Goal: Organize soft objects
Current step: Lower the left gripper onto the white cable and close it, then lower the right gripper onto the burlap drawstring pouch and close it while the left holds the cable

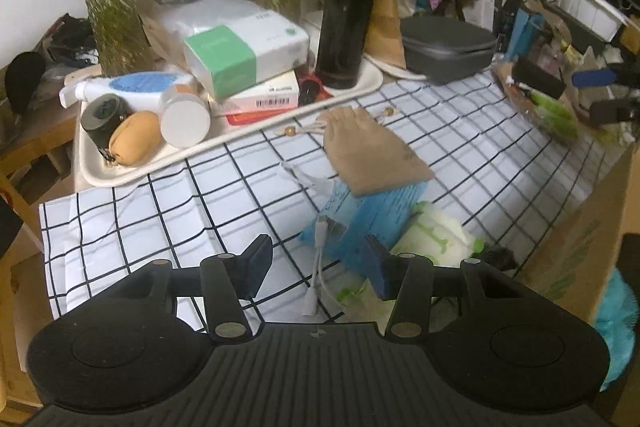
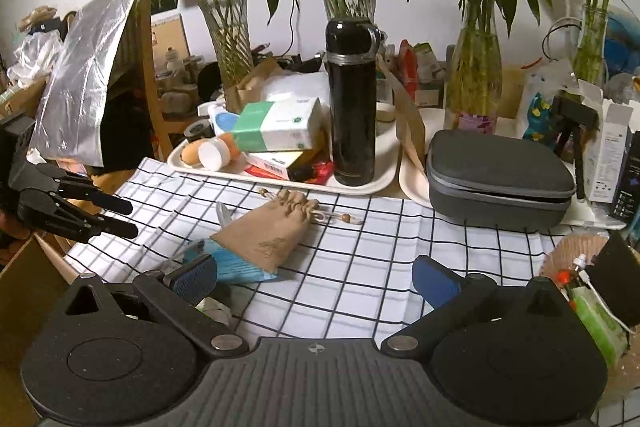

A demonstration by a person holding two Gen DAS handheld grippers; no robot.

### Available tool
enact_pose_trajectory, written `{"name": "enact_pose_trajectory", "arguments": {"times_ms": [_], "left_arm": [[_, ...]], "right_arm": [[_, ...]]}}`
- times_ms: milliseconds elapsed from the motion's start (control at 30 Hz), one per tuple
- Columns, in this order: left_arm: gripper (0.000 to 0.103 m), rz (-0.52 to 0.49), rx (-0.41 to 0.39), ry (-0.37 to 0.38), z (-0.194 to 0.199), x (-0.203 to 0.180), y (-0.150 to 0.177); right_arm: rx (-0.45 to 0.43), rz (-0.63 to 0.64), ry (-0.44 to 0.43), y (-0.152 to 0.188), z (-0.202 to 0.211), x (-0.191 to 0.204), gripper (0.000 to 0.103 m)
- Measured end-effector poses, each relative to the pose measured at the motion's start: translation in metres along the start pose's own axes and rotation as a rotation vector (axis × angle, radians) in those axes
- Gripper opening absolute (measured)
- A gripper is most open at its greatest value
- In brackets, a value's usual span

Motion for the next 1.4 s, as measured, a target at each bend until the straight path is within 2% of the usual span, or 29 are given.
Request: {"name": "enact_pose_trajectory", "arguments": {"times_ms": [200,333,567,800,1033,1100,1233,1400], "left_arm": [[0.047,0.002,0.057,0.030,-0.021,0.009,0.004],[0.039,-0.004,0.095,0.045,-0.035,0.012,0.007],[0.036,-0.042,0.134,0.051,-0.055,0.010,0.012],[0.026,-0.079,0.161,0.046,-0.070,0.006,0.013],[0.014,-0.121,0.152,0.033,-0.075,0.001,0.012],[0.006,-0.132,0.154,0.025,-0.075,-0.001,0.012],[0.006,-0.147,0.154,0.037,-0.073,-0.003,0.011],[0.006,-0.107,0.097,0.025,-0.058,0.005,-0.001]], "right_arm": [[0.003,-0.014,0.005,-0.004,-0.008,-0.009,0.103],[0.009,-0.009,0.006,-0.005,-0.014,-0.011,0.103],[0.019,-0.009,0.005,-0.009,-0.026,-0.017,0.103],[0.026,0.002,0.000,-0.013,-0.037,-0.019,0.103],[0.038,0.006,0.001,-0.013,-0.040,-0.020,0.103],[0.039,0.009,0.003,-0.013,-0.040,-0.019,0.103],[0.043,0.014,-0.001,-0.013,-0.041,-0.017,0.103],[0.053,0.028,-0.012,-0.014,-0.043,-0.014,0.103]]}}
Point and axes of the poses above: each gripper's, at about its wrist camera, not at the fingertips, and z roughly against the way its jaws point, x to its left, y to its underside, the point moved 3 cm from there along -z, roughly the way its jaws point, and after that the axes turned 3 degrees about -x, right-handed, at the moved point
